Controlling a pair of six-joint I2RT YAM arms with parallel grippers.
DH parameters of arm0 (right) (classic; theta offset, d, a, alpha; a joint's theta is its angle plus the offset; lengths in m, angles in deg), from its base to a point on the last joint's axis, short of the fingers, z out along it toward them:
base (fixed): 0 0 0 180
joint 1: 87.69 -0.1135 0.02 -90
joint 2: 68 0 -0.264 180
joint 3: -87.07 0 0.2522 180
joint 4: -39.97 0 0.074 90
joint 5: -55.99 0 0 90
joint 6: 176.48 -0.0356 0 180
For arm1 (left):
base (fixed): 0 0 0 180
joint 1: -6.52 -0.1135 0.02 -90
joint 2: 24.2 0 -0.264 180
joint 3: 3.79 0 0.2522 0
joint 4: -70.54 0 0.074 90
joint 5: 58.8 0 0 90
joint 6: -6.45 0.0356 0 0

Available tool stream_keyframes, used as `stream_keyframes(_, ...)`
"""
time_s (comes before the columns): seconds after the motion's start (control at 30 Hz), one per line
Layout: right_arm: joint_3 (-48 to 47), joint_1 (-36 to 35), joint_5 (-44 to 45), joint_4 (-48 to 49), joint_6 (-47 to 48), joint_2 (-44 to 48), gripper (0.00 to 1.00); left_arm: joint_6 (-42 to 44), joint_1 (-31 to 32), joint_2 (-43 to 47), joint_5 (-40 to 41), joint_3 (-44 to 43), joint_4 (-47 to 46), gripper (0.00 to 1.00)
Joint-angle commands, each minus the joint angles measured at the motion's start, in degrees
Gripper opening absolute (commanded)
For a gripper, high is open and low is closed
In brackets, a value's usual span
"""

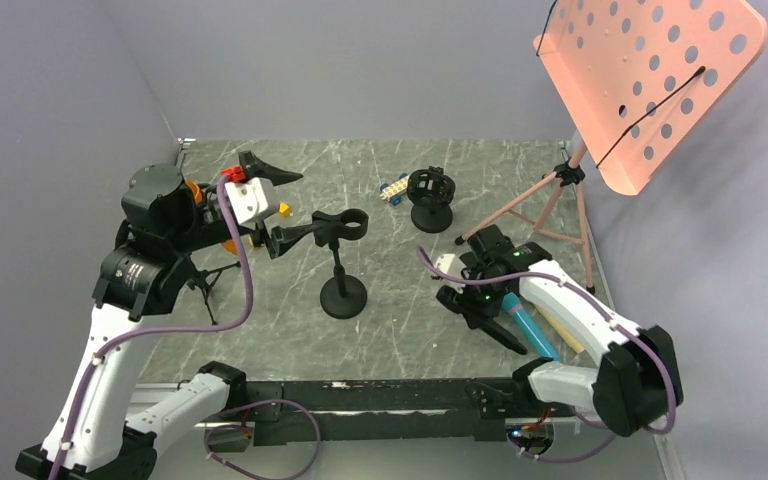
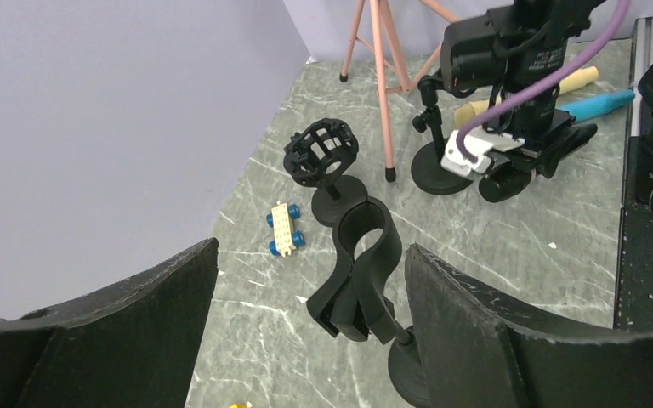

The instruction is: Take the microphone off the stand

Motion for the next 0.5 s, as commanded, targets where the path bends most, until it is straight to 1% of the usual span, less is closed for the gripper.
stream_keyframes(0.0,4.7,0.2,5.3,2.1,2.7,-3.2,0.0,-1.8,-0.7,1.0,-1.0,1.6,-1.4,0.84)
stream_keyframes(0.1,7.7,0.2,6.1,3.2,3.7,-2.7,0.0,-3.1,-1.5,1.3,-1.8,1.8,-2.0,0.85)
stream_keyframes(0.3,9.7,0.5,10.6,7.0,1.2,-3.1,0.01,-4.5,-2.6,1.7,-2.9,2.3,-2.6,0.85)
stream_keyframes(0.33,9.9,0.5,11.1,7.3,1.0,-3.0,0.07,-4.7,-2.7,1.8,-3.1,2.6,-2.6,0.85)
stream_keyframes(0.43,10.0,0.5,11.2,7.4,1.1,-2.3,0.32,-4.7,-3.0,2.3,-3.3,3.0,-2.5,0.85)
stream_keyframes(0.47,10.0,0.5,10.9,7.2,1.1,-2.2,0.37,-4.7,-3.1,2.3,-3.4,3.1,-2.4,0.85)
